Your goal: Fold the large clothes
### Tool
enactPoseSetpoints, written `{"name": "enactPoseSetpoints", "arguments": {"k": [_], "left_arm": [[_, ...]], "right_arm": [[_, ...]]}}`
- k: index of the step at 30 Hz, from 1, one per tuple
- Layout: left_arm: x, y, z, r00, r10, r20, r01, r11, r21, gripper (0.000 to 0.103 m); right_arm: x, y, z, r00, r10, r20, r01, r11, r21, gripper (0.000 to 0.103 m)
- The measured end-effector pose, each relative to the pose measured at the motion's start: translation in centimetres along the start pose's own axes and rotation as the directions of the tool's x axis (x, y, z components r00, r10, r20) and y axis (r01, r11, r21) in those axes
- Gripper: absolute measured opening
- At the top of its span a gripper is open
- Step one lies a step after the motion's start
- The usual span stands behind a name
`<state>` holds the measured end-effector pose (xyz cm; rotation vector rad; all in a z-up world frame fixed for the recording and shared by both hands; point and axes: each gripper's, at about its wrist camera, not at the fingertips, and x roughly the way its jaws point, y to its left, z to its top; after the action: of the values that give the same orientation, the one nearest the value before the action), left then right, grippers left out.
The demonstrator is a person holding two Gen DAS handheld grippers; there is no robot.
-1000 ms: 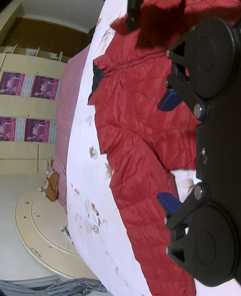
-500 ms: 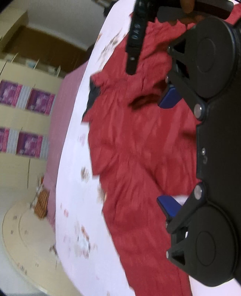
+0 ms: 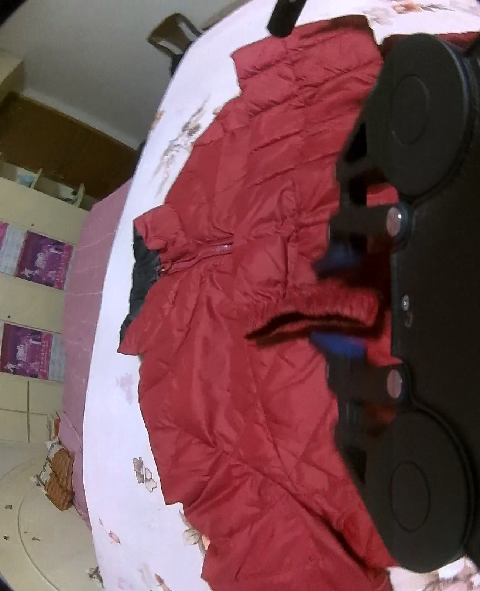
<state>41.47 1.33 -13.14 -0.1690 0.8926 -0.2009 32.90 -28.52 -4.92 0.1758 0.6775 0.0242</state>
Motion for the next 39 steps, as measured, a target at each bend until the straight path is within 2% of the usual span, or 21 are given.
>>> {"name": "enactPoseSetpoints", "arguments": {"k": [1,5,9,12,16,20,21,22,23,25,26,27,29,31,34,35,36,37,39], "left_arm": [[0.0,-0.1,0.0,1.0,0.004,0.01,-0.004,1.0,0.002,0.013],[-1.6,0.3,0.6,0.995,-0.006,0.096,0.005,1.0,0.007,0.008],[-3.2,2.8,1.8,0.982,0.072,0.174,-0.067,0.997,-0.037,0.008],[-3.1,5.2,1.8,0.977,0.138,0.165,-0.13,0.99,-0.062,0.008],[-2.0,7.0,0.6,0.974,0.19,0.122,-0.18,0.98,-0.084,0.008],[-1.6,7.6,0.0,0.977,0.192,0.092,-0.183,0.978,-0.099,0.009],[-1.5,7.5,0.0,0.977,0.194,0.091,-0.185,0.978,-0.094,0.009],[-1.4,7.4,0.0,0.977,0.193,0.087,-0.185,0.978,-0.093,0.011],[-1.4,7.3,0.0,0.978,0.188,0.084,-0.18,0.979,-0.094,0.011],[-1.3,7.1,0.1,0.977,0.196,0.083,-0.189,0.978,-0.088,0.015],[-1.3,7.0,0.1,0.978,0.194,0.082,-0.187,0.979,-0.085,0.017],[-1.3,6.9,0.0,0.978,0.193,0.083,-0.186,0.979,-0.08,0.022],[-0.9,6.8,-0.4,0.978,0.19,0.082,-0.185,0.981,-0.065,0.026],[-0.4,6.6,-0.5,0.977,0.197,0.08,-0.193,0.98,-0.048,0.027],[-0.5,6.4,-0.4,0.975,0.208,0.078,-0.206,0.978,-0.033,0.027],[-0.6,6.4,-0.3,0.975,0.212,0.073,-0.21,0.977,-0.031,0.027],[-1.0,6.3,-0.3,0.973,0.22,0.07,-0.219,0.975,-0.031,0.027],[-1.4,6.3,-0.2,0.971,0.227,0.075,-0.225,0.974,-0.033,0.028],[-2.8,6.0,-0.3,0.959,0.258,0.119,-0.256,0.966,-0.036,0.039]], "right_arm": [[-0.1,-0.7,0.1,1.0,-0.017,0.006,0.017,1.0,0.006,0.084],[0.5,-3.3,0.5,0.998,-0.067,0.007,0.066,0.997,0.033,0.084],[2.2,-5.8,1.0,0.996,-0.085,-0.022,0.086,0.993,0.084,0.084],[4.1,-6.9,1.2,0.996,-0.073,-0.051,0.079,0.99,0.119,0.084],[7.1,-7.4,1.5,0.995,-0.037,-0.095,0.052,0.986,0.16,0.084],[9.9,-7.6,1.9,0.991,-0.039,-0.131,0.06,0.986,0.158,0.084],[10.6,-7.7,1.9,0.989,-0.03,-0.145,0.053,0.985,0.163,0.071],[11.3,-7.9,1.9,0.986,-0.013,-0.168,0.042,0.984,0.171,0.053],[11.9,-8.1,1.8,0.982,0.018,-0.187,0.02,0.98,0.196,0.03],[12.1,-8.1,1.8,0.982,0.026,-0.188,0.014,0.978,0.208,0.024],[12.0,-7.7,1.8,0.983,0.013,-0.181,0.018,0.986,0.168,0.015],[11.8,-7.4,1.9,0.985,-0.015,-0.17,0.038,0.99,0.133,0.013],[11.7,-8.0,1.9,0.985,-0.077,-0.155,0.097,0.987,0.125,0.013],[12.4,-8.8,1.4,0.979,-0.068,-0.19,0.097,0.985,0.146,0.013],[12.1,-7.9,1.6,0.977,-0.103,-0.188,0.116,0.991,0.059,0.015],[11.9,-7.9,1.7,0.975,-0.125,-0.184,0.137,0.989,0.052,0.033],[11.2,-7.8,1.8,0.974,-0.16,-0.162,0.169,0.985,0.043,0.046],[10.4,-7.6,1.9,0.977,-0.172,-0.127,0.178,0.983,0.034,0.046],[9.0,-7.0,2.1,0.982,-0.17,-0.078,0.172,0.985,0.021,0.046]]}}
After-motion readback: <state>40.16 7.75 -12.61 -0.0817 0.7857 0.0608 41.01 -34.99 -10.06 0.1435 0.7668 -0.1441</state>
